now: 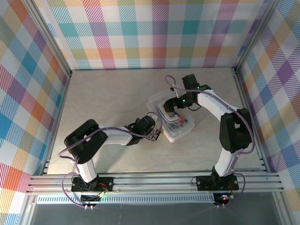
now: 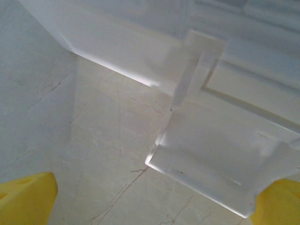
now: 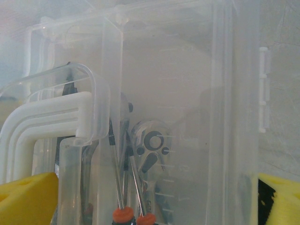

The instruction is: Pack the tool kit

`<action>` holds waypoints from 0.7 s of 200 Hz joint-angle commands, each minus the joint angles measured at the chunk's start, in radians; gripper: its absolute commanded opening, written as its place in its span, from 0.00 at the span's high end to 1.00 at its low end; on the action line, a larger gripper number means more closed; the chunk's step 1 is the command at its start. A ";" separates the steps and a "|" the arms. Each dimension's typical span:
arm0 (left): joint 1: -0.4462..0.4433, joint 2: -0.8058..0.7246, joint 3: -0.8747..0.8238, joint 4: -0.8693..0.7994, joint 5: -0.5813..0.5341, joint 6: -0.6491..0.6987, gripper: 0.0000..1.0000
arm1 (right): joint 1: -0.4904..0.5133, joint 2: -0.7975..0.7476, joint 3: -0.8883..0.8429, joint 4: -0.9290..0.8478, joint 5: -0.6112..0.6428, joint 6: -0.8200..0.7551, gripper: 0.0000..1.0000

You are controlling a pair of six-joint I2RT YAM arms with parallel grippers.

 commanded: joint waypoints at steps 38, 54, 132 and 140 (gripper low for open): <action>0.012 -0.027 0.008 -0.034 -0.094 -0.027 0.00 | 0.027 0.091 -0.046 -0.142 -0.008 -0.038 0.01; 0.012 -0.055 0.003 -0.044 -0.095 -0.025 0.00 | 0.027 0.094 -0.045 -0.141 -0.010 -0.038 0.01; 0.013 -0.187 0.014 -0.116 -0.086 0.003 0.00 | 0.027 0.106 -0.041 -0.138 -0.021 -0.040 0.01; 0.012 -0.192 0.020 -0.119 -0.086 0.007 0.00 | 0.027 0.106 -0.041 -0.139 -0.024 -0.039 0.01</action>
